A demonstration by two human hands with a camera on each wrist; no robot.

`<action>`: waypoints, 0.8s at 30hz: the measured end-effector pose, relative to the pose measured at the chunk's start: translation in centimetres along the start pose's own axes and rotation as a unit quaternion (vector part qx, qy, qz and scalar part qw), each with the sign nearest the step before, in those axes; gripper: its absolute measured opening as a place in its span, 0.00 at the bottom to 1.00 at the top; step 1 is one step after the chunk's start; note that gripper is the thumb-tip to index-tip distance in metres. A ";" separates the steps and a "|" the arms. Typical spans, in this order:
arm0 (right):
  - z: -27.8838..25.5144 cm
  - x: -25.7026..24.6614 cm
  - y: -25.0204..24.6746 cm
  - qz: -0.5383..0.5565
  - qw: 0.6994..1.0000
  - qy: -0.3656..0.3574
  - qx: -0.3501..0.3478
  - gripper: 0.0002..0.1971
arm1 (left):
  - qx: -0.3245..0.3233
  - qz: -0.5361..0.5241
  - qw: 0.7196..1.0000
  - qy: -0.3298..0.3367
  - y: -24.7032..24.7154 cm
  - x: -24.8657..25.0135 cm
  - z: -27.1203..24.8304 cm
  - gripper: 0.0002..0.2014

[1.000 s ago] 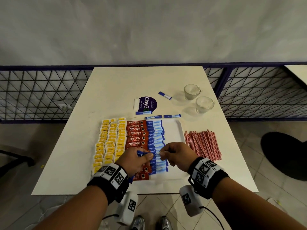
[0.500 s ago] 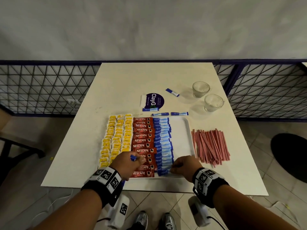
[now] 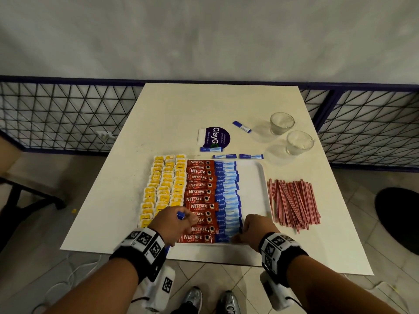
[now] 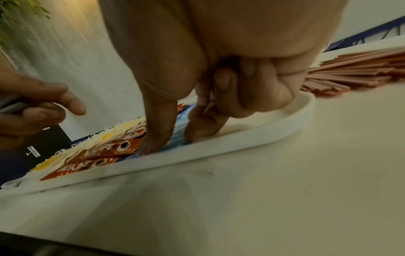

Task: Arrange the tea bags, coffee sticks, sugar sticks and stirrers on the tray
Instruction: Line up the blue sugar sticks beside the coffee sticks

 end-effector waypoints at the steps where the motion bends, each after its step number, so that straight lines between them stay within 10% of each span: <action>1: -0.1 -0.1 -0.2 -0.002 1.000 -0.001 0.002 0.21 | -0.001 0.003 1.000 -0.003 0.0 -0.1 0.1 0.11; 8: -0.5 -3.6 -0.6 -0.032 0.991 -0.126 -0.003 0.14 | -0.001 0.010 1.000 -0.007 -0.3 0.1 0.1 0.10; 24: 1.1 -5.6 1.1 -0.075 0.992 -0.089 -0.052 0.13 | 0.008 -0.013 1.000 -0.023 -2.0 -0.4 -0.5 0.09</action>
Point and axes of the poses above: each hand's wrist, its own z-axis towards the middle knuckle, its own y-axis out of the palm, x = y × z, the point moved 3 cm from there along z, towards the middle knuckle, and after that the axes turned 2 degrees about -x, right-handed, at the moved point
